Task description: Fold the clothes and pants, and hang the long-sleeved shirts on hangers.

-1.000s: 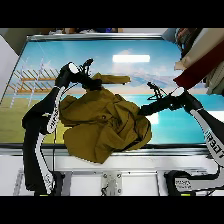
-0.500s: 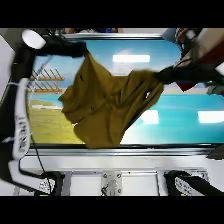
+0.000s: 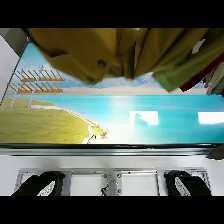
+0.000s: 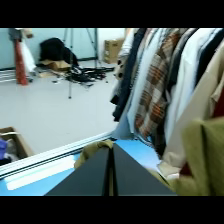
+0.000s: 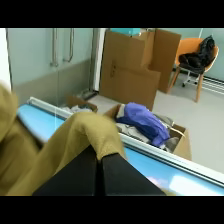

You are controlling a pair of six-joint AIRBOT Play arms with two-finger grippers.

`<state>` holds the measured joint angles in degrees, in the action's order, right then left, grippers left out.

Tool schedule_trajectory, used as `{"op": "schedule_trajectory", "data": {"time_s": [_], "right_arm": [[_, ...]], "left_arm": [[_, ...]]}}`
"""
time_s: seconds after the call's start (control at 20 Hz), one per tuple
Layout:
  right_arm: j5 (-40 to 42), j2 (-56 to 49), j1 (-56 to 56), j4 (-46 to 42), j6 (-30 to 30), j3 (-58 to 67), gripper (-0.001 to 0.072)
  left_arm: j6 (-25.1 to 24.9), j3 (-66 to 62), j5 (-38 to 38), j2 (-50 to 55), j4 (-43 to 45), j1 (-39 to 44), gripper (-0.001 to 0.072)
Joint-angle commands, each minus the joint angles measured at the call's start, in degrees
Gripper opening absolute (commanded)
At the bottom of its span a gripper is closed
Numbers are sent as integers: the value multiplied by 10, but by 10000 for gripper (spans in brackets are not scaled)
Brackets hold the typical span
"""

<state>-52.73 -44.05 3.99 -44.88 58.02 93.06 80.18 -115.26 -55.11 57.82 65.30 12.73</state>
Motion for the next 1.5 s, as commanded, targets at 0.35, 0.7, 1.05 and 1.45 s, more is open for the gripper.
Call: {"op": "schedule_trajectory", "data": {"time_s": [0.35,0.7,1.05,1.45], "right_arm": [[-62,-174,-1,-5,97,3,16],[-98,-198,-22,-116,12,-21,14],[-186,-72,-41,-255,47,-371,196],[-193,-66,-58,-313,148,-346,696]], "left_arm": [[114,165,14,111,96,-32,14],[113,218,9,106,116,-15,13],[148,680,-18,-82,108,57,44],[168,725,3,-141,102,85,675]]}}
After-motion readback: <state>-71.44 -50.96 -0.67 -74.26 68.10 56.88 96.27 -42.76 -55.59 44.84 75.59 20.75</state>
